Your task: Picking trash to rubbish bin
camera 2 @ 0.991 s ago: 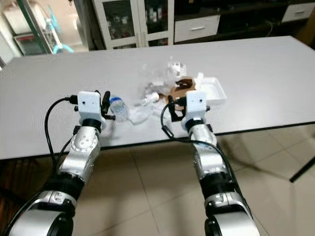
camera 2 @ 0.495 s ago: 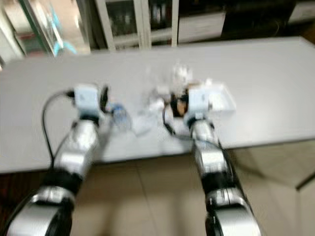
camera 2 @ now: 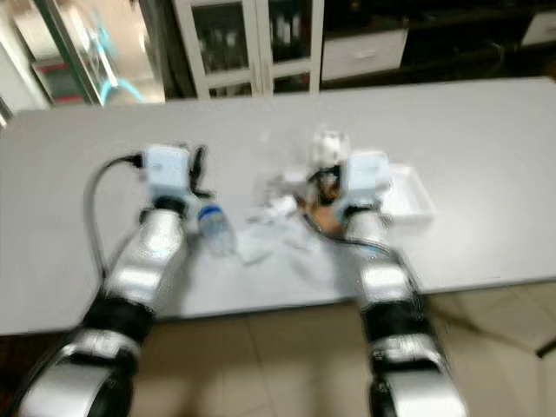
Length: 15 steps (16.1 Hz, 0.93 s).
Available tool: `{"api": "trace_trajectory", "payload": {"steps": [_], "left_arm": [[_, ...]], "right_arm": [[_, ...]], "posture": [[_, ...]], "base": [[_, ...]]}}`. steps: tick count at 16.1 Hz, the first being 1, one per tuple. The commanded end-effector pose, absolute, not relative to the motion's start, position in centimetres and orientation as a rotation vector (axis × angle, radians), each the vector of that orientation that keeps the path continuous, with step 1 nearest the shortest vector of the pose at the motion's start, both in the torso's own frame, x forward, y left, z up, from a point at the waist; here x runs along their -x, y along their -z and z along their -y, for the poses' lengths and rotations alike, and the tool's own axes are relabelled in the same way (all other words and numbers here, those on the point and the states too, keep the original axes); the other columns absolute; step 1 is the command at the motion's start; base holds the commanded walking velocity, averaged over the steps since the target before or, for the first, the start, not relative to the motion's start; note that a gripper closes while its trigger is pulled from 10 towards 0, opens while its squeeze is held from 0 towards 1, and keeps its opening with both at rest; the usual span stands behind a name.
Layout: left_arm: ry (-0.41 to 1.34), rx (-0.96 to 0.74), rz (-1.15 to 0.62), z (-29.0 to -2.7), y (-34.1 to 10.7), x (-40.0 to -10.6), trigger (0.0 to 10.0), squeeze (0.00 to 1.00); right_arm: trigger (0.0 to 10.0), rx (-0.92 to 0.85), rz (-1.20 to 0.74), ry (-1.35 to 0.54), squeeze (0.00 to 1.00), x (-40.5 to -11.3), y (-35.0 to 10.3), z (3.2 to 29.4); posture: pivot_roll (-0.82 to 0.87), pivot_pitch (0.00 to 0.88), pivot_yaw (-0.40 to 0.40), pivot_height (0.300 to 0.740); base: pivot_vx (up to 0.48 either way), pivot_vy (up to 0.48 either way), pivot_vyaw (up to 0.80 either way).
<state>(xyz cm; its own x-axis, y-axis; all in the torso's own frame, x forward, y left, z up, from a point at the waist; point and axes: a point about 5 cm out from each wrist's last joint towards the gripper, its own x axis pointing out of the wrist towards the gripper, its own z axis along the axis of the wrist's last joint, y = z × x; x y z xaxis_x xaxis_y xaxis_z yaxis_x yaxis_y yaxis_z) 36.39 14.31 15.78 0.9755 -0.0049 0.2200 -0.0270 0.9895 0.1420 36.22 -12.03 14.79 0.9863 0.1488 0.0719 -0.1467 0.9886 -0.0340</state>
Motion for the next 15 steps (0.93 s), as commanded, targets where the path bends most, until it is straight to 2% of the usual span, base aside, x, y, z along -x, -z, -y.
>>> {"api": "trace_trajectory", "payload": {"steps": [1,4,15], "left_arm": [[0.001,-0.144,0.227,-13.76,-16.08,-36.45,10.0,0.0],[0.0,-0.142,0.236,-13.69,-16.17,-36.39,10.0,0.0],[0.039,-0.16,0.249,-13.04,-16.62,-36.33,10.0,0.0]], "right_arm": [[10.0,0.043,0.078,-0.123,0.0,-36.35,-15.13,13.05],[10.0,0.034,0.076,-0.12,0.0,-36.29,-15.08,13.12],[10.0,0.03,0.059,-0.137,0.0,-36.16,-14.65,12.77]], "posture": [[-0.05,0.023,0.047,0.74],[-0.05,0.025,0.046,0.74],[-0.05,0.012,0.051,0.74]], "base": [[0.382,0.0,0.0],[0.326,0.0,0.0],[0.0,0.0,0.0]]}}
